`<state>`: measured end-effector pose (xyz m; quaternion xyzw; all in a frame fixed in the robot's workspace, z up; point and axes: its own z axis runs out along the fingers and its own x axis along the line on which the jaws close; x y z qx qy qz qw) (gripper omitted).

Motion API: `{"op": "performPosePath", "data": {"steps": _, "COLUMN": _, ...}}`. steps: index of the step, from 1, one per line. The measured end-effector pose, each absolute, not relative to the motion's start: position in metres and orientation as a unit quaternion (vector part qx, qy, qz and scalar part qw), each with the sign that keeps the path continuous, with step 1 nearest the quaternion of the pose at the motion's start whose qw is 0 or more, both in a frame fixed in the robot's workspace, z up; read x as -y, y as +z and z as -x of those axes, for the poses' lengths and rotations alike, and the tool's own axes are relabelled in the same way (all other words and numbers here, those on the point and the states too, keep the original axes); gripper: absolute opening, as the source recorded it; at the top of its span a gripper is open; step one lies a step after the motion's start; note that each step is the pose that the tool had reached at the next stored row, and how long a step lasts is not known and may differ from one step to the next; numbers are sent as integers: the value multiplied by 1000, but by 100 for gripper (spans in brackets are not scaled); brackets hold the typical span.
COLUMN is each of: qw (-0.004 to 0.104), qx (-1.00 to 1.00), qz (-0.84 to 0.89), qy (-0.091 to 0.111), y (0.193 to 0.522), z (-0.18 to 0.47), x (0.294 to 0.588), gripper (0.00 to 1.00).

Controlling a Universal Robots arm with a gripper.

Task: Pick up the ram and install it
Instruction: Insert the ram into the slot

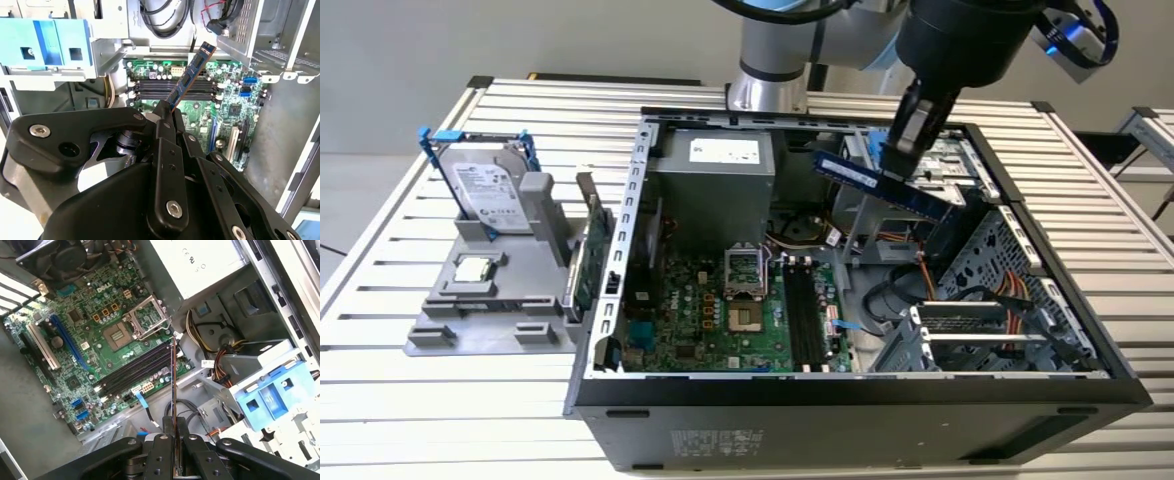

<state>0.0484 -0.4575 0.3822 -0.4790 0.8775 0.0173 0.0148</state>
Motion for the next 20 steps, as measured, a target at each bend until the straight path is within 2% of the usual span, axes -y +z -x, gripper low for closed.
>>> {"op": "performPosePath", "data": {"steps": 20, "qw": 16, "qx": -914, "qz": 405, "qy": 16, "y": 382, "z": -48, "x": 457, "gripper": 0}}
